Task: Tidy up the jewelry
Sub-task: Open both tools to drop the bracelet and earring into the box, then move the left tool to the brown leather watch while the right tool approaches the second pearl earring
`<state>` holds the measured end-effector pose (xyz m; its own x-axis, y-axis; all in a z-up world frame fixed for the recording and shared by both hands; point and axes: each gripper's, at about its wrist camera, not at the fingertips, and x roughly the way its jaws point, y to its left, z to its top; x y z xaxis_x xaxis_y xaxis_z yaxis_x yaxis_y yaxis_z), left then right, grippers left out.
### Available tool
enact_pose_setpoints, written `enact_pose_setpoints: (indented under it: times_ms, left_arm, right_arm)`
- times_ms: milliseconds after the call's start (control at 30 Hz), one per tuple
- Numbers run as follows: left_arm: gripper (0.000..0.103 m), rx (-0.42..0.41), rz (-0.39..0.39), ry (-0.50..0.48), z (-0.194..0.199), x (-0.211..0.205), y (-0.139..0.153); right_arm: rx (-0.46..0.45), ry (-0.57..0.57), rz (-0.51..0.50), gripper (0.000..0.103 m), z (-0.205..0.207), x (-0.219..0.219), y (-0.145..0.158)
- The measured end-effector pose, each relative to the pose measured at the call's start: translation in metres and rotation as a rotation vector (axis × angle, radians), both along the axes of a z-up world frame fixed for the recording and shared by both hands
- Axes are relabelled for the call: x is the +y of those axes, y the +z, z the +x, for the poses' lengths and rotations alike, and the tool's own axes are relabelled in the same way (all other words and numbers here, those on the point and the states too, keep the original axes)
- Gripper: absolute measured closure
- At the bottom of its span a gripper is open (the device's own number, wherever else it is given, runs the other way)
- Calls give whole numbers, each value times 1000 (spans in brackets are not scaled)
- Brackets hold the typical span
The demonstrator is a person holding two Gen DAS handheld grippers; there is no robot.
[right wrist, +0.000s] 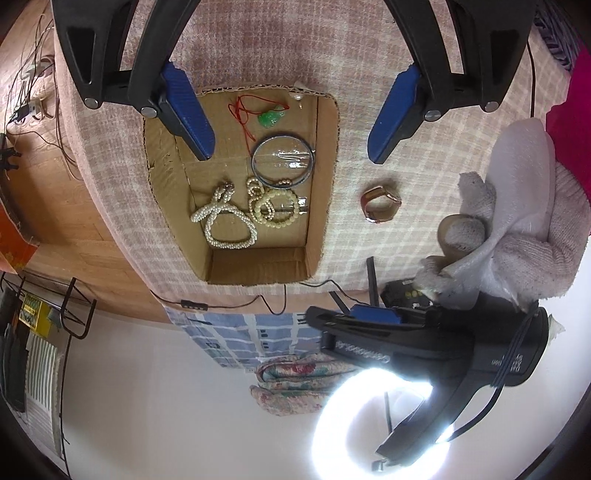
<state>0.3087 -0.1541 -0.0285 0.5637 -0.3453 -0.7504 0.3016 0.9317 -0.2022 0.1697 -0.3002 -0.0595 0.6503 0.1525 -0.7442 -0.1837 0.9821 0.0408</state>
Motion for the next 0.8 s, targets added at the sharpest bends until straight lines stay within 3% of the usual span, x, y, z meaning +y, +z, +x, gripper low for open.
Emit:
enact_pose_setpoints:
  times_ms: [367,800]
  left_arm:
    - [49,-20,-2,81,-29,67,17]
    - [50,50,-12,142,-49,107,-7]
  right_arm:
    - [-35,63,11,16,-24,15,12]
    - [-28,225,5,19,-68,43,-4]
